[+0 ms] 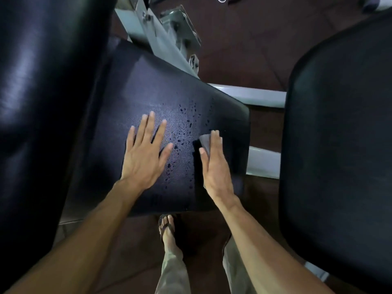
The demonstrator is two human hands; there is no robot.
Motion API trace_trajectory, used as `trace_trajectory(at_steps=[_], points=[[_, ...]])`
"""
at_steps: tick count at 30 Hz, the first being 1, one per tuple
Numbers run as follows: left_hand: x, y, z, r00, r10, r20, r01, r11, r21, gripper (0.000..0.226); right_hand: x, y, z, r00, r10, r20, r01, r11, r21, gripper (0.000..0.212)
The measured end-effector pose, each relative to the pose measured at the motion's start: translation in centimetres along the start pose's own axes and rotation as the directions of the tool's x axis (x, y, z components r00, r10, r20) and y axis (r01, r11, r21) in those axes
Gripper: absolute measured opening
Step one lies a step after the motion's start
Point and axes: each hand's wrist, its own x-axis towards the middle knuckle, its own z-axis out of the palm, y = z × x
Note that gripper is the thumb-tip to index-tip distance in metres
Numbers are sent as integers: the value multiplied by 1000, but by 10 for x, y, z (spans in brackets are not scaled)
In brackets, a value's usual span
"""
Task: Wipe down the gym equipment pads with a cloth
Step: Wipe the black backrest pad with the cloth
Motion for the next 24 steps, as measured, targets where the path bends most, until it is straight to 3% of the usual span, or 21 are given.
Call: trace_trajectory(at_steps=[2,4,12,15,19,21,24], points=[[3,-4,5,997,-72,-8,72,997,-24,62,4,8,18,997,-79,-5,75,967,-245,68],[2,-4,9,996,-86,-12,86,996,10,63,1,14,30,993,-110,-41,86,919,-386,70],[4,-1,17,993,-104,-55,105,994,18,63,-47,56,34,977,-213,18,192,841,-506,61],[4,-2,18,991,-109,-74,111,994,24,64,-21,58,21,990,-20,-139,-47,885,-463,60],[5,0,21,988,-109,-110,112,993,20,64,75,33,3,920,216,-327,-312,908,-278,60],[4,0,21,987,-111,-116,113,993,16,63,116,11,2,932,188,-311,-274,925,-262,61],[3,0,20,987,-115,-111,118,993,21,63,109,-9,17,980,-54,-189,-20,929,-371,62]])
